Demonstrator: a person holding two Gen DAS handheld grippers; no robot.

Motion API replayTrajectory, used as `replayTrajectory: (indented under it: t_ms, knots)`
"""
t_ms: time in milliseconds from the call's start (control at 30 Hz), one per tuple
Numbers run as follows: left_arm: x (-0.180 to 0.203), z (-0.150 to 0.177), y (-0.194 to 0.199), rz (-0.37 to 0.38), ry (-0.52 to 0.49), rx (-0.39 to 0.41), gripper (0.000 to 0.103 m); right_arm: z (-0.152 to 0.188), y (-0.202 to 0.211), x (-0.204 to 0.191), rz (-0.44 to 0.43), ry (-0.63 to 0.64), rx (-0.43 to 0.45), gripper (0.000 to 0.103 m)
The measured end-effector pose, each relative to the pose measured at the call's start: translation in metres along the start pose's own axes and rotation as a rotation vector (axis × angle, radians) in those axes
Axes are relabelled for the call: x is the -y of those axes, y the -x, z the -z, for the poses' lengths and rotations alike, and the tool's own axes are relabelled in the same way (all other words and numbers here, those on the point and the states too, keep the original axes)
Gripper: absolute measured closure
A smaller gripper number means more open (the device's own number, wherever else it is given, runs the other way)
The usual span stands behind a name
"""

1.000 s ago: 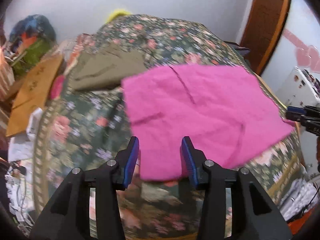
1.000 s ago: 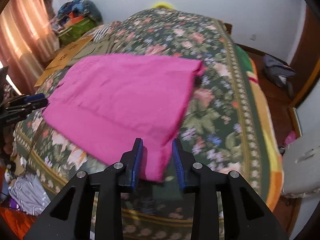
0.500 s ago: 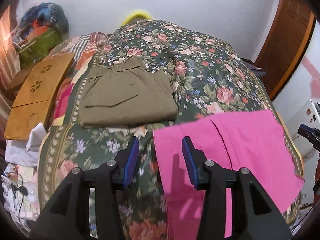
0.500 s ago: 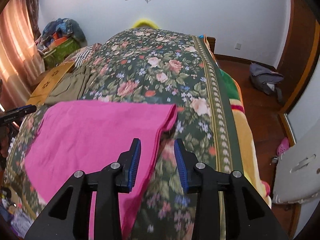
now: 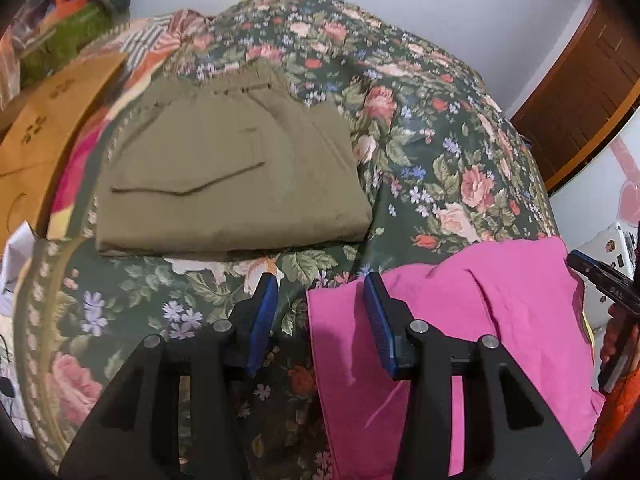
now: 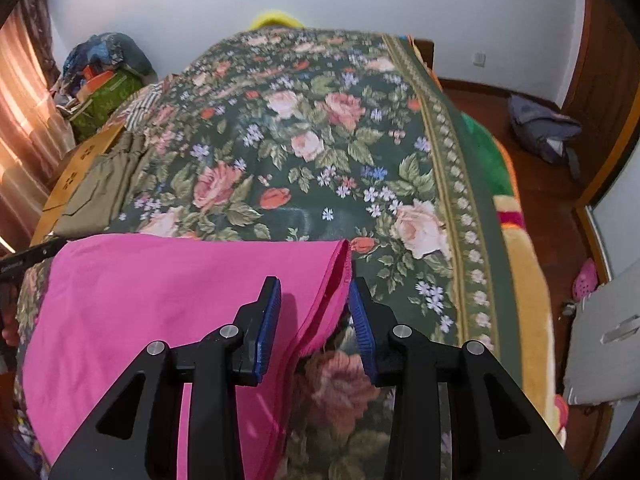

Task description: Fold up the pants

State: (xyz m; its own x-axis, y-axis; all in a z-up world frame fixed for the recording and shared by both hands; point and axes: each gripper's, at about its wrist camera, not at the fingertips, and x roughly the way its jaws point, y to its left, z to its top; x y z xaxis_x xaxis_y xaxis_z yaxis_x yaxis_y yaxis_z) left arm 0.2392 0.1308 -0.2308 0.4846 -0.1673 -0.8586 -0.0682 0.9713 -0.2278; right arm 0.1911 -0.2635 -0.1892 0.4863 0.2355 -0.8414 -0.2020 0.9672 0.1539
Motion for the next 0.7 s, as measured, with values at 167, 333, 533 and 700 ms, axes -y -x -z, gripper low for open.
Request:
replayTrajectory:
  t_ms: [167, 333, 533, 700]
  knots:
    - [-0.006, 0.007, -0.011, 0.033, 0.026, -0.023, 0.058, -0.003, -0.023, 0.004, -0.013, -0.019, -0.041, 0.07]
    - [-0.005, 0.012, -0.014, 0.034, 0.014, -0.024, 0.058, -0.004, -0.037, 0.007, -0.026, -0.038, -0.057, 0.066]
    - [-0.006, 0.011, -0.018, 0.107, 0.028, -0.04, 0.076, -0.002, -0.045, 0.012, -0.081, -0.077, -0.062, 0.073]
    - [-0.004, 0.012, -0.017, 0.09, 0.02, -0.024, 0.08, -0.002, -0.043, 0.009, -0.092, -0.071, -0.041, 0.094]
